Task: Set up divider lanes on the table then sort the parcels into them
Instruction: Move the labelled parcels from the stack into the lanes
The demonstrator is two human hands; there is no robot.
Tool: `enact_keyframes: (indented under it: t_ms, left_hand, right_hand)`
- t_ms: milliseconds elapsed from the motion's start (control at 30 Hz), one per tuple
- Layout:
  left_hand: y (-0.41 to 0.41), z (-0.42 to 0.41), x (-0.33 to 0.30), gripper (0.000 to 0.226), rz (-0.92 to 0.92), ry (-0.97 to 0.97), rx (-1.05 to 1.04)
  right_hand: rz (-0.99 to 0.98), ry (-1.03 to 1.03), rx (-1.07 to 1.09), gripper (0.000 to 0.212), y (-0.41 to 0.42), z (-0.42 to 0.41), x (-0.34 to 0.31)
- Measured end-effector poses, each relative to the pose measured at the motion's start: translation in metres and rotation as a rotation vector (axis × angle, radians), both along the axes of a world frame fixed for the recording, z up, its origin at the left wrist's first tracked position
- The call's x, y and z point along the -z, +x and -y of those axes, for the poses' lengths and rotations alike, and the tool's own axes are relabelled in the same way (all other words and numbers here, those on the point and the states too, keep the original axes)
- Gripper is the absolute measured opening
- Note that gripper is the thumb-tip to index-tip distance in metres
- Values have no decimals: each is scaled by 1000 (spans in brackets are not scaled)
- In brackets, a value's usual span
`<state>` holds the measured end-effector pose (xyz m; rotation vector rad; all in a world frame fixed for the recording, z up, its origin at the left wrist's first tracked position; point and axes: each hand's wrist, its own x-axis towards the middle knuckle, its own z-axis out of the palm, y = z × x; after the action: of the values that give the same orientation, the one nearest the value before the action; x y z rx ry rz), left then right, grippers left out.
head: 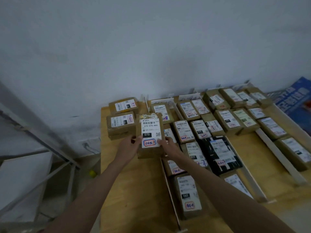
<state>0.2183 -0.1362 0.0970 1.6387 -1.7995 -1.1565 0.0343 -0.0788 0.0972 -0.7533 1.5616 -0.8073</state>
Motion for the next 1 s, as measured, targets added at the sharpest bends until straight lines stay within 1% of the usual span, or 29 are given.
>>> enact_keyframes:
  t_ms: [67, 200, 267, 367, 533, 633, 767, 900, 1000]
  left_hand:
    - [-17, 1, -8, 40, 62, -70, 78]
    - [-57, -1, -15, 54, 205, -222, 172]
    - [-80, -7, -19, 53, 293, -305, 225]
    - [-114, -22, -25, 49, 420, -444, 313]
    - [-175, -62, -26, 44, 573, -590, 396]
    - [-222, -95, -24, 46, 621, -633, 451]
    - [-284, -142, -14, 50, 659, -650, 487]
    - [-334, -183, -7, 57, 619, -657, 495]
    - [-364, -205, -4, 57, 601, -646, 490]
  right_hand:
    - [-11, -29, 57, 59, -17, -9, -7]
    - [-33, -62, 167, 56, -59, -33, -13]
    - [-48, -74, 217, 57, -81, -48, -17]
    - [-121, -90, 258, 57, -117, -74, -24]
    - [-156, -113, 351, 53, -182, -124, -26]
    - [-193, -119, 379, 47, -228, -162, -24]
    - [-223, -92, 381, 50, -289, -213, -21]
    - [-242, -82, 386, 46, -347, -259, -18]
    - [-254, -81, 405, 45, -380, -284, -16]
